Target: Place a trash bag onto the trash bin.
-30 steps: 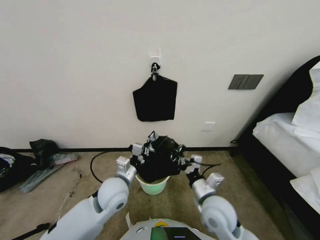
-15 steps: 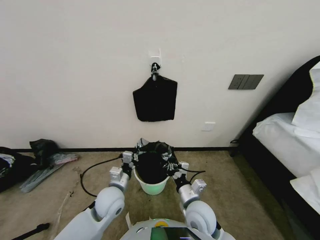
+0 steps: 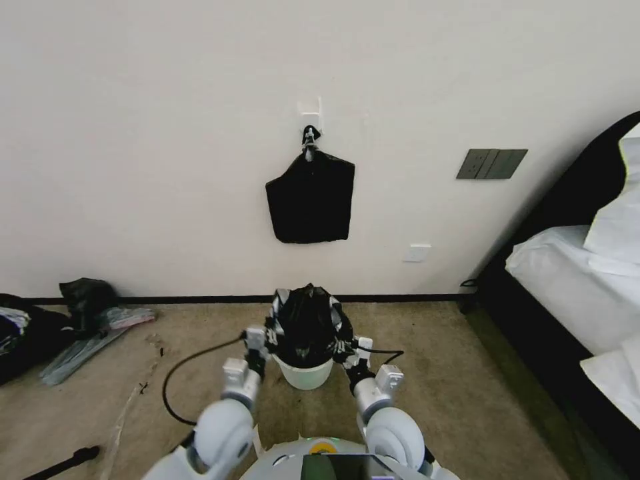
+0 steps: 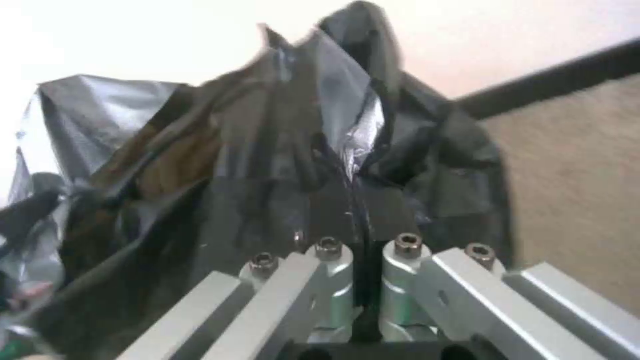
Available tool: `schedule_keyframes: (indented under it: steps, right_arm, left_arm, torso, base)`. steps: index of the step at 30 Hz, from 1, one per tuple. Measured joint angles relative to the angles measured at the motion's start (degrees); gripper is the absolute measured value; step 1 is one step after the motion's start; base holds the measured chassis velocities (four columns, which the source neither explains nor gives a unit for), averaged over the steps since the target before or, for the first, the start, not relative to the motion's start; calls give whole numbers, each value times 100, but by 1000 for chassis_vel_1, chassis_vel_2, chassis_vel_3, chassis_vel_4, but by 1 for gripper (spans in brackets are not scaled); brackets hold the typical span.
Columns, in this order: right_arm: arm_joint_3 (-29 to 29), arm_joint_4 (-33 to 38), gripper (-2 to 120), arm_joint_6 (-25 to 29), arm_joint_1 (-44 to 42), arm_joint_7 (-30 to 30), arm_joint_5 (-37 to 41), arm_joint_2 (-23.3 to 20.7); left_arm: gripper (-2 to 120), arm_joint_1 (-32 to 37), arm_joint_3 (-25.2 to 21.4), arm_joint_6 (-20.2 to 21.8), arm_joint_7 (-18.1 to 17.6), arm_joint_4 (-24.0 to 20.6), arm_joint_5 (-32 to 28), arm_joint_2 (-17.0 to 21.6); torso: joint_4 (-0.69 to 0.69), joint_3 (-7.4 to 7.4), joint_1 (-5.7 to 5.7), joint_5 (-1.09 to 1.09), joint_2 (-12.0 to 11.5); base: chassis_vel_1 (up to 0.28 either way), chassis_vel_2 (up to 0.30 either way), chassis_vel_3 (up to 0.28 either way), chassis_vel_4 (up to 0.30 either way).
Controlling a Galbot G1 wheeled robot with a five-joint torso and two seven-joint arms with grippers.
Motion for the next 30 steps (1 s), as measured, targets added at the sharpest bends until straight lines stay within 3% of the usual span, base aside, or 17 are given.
schedule_keyframes:
  steps: [8, 24, 30]
  right_arm:
    - [33, 446, 0, -256, -599, 258, -353, -175]
    - [-319, -106, 0, -856, -391, 861, -763, 50]
    - [-373, -125, 0, -1068, -332, 995, -635, 63]
  left_arm:
    - [0, 477, 66, -63, -129, 65, 308, -131]
    - [0, 1253, -573, 1, -465, -108, 427, -183]
    - [0, 1280, -488, 10, -455, 53, 424, -206]
  torso:
    - [0, 0, -1, 0, 0]
    - [1, 0, 0, 0, 0]
    - [1, 0, 0, 0, 0]
  base:
    - [0, 0, 0, 0]
    - [0, 0, 0, 0]
    - [0, 0, 0, 0]
